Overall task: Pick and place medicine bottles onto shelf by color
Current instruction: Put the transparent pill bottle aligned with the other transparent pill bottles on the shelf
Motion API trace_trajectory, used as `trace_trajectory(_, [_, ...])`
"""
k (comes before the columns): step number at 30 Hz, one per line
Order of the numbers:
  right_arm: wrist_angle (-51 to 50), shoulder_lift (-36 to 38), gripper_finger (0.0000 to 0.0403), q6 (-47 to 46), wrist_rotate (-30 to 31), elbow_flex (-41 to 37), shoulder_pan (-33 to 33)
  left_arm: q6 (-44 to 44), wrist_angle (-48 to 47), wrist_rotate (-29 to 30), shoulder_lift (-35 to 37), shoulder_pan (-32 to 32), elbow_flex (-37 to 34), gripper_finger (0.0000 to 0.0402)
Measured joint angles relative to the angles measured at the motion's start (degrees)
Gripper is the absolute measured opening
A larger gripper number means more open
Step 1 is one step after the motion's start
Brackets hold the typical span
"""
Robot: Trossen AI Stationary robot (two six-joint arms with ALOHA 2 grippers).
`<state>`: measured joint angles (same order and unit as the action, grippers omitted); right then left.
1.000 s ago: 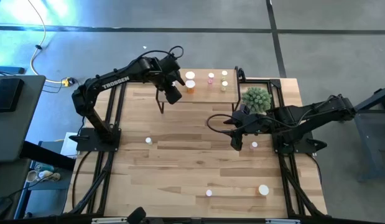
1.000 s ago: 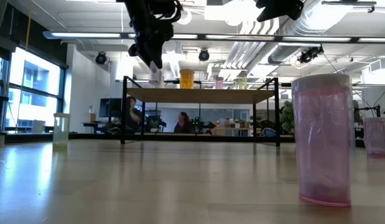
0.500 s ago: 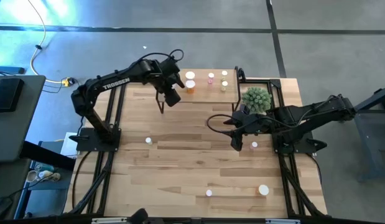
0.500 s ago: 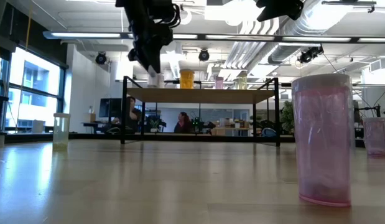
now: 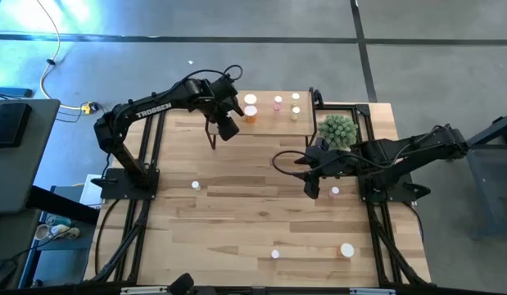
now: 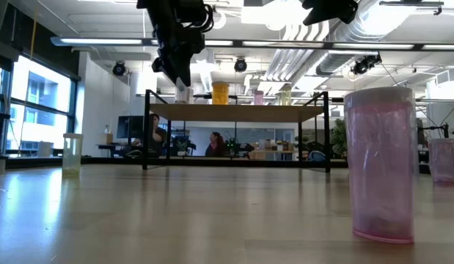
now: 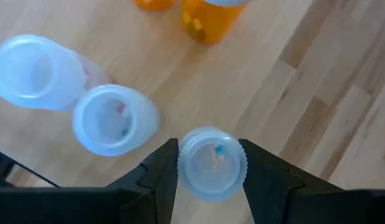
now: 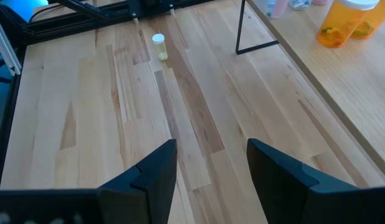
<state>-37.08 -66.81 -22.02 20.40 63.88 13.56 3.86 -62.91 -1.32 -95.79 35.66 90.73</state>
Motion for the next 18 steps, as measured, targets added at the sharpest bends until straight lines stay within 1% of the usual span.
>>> trace_trajectory(10, [0.0,0.0,0.0186,-0.02,0.0,0.0,0.0,0.01,-0.09,0.05,0.0,0.05,-0.01,0.0149])
trace_trajectory(18, [0.0,0.0,0.0186,-0.02,-0.02,0.02,0.0,0.02,-0.15,0.23,0.0,0.07,-0.01,0.0191])
